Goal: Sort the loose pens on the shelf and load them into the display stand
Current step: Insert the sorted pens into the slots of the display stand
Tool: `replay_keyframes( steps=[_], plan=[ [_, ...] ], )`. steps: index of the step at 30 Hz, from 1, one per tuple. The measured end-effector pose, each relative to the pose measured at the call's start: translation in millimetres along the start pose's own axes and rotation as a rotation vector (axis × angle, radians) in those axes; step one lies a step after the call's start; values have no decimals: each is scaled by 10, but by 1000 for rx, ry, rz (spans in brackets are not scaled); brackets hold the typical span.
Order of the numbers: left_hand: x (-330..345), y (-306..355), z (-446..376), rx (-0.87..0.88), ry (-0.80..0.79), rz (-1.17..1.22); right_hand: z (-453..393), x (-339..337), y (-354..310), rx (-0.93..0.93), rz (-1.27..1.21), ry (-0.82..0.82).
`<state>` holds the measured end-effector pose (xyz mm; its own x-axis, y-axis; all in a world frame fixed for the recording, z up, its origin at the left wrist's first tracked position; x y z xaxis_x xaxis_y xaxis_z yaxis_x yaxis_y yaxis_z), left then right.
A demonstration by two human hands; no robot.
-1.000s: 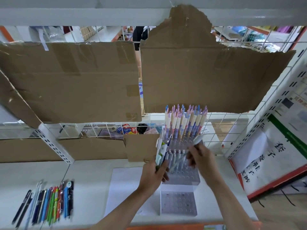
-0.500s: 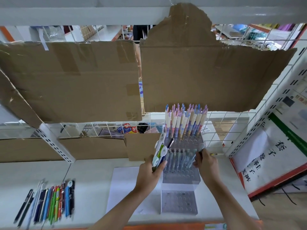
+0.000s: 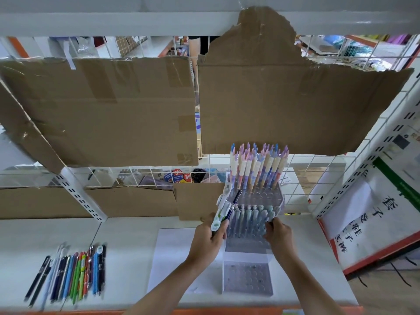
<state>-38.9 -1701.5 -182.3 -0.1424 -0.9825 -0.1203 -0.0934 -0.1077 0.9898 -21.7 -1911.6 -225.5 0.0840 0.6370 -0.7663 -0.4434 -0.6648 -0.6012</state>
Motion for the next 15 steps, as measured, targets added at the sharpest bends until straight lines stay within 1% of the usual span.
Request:
replay_keyframes(
  steps=[2, 6, 9, 13, 15],
  plan=[
    [2, 17, 5, -4, -15, 12, 11, -16, 26, -11, 13, 5],
    [15, 55, 2, -26, -27, 40, 173, -134, 36, -42, 19, 86],
    [47, 106, 5, -60, -44, 82, 355, -297, -131, -119, -57, 150],
    [129, 184, 11, -107, -80, 155, 532, -466, -544, -224, -298, 28],
    [164, 211, 9, -125, -99, 170, 605, -545, -690, -290, -391, 6]
  ],
)
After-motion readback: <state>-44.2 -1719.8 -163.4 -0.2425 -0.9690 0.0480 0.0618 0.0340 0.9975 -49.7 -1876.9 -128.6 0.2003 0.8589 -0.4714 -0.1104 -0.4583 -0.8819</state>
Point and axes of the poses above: each hand's wrist, its own z-axis away from the middle knuckle, its own x-axis out of the palm, y = z × x, the point moved 1 cm from there along -z, towards the middle knuckle, and after that the axes turned 12 degrees about z, right-handed, at the moved point
